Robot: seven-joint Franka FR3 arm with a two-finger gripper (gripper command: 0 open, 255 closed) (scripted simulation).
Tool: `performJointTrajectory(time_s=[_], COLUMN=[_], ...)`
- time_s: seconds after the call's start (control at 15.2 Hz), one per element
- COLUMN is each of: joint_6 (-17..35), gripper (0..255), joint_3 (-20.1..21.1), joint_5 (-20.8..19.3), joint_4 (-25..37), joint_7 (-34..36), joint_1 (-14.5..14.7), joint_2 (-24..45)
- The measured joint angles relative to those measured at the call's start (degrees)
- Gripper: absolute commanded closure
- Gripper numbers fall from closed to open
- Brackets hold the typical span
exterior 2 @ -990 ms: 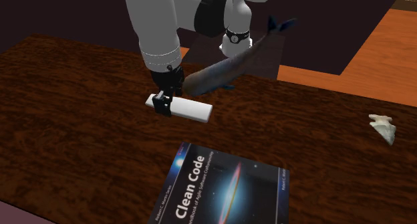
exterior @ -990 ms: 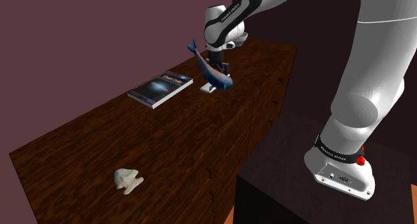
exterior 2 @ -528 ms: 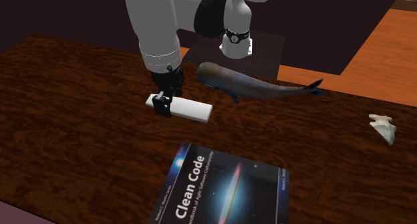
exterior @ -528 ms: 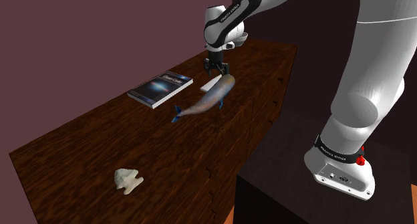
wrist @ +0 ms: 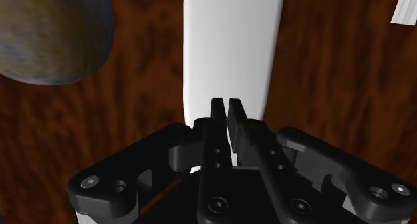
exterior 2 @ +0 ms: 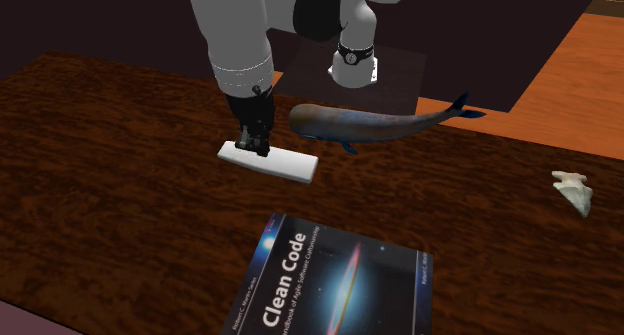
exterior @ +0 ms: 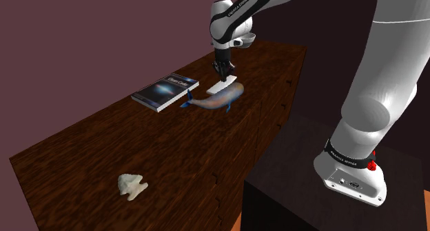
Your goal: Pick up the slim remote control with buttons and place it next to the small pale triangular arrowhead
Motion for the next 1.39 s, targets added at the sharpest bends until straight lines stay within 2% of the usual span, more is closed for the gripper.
performJointTrajectory(time_s=[0.13, 0.2, 0.92, 1.32, 1.39], joint_6=[-1.5, -1.5, 4.5, 4.9, 4.9], gripper=[255, 0, 0, 0, 255], joint_3=[0.1, 0.1, 0.6, 0.6, 0.6], joint_5=[0.1, 0.1, -0.8, -0.8, -0.8], joint_4=[0.8, 0.8, -2.5, -2.7, -2.7], joint_7=[0.0, 0.0, 1.8, 1.8, 1.8], joint_1=[0.0, 0.0, 1.1, 1.1, 1.1], joint_2=[-0.6, -0.6, 1.2, 1.4, 1.4])
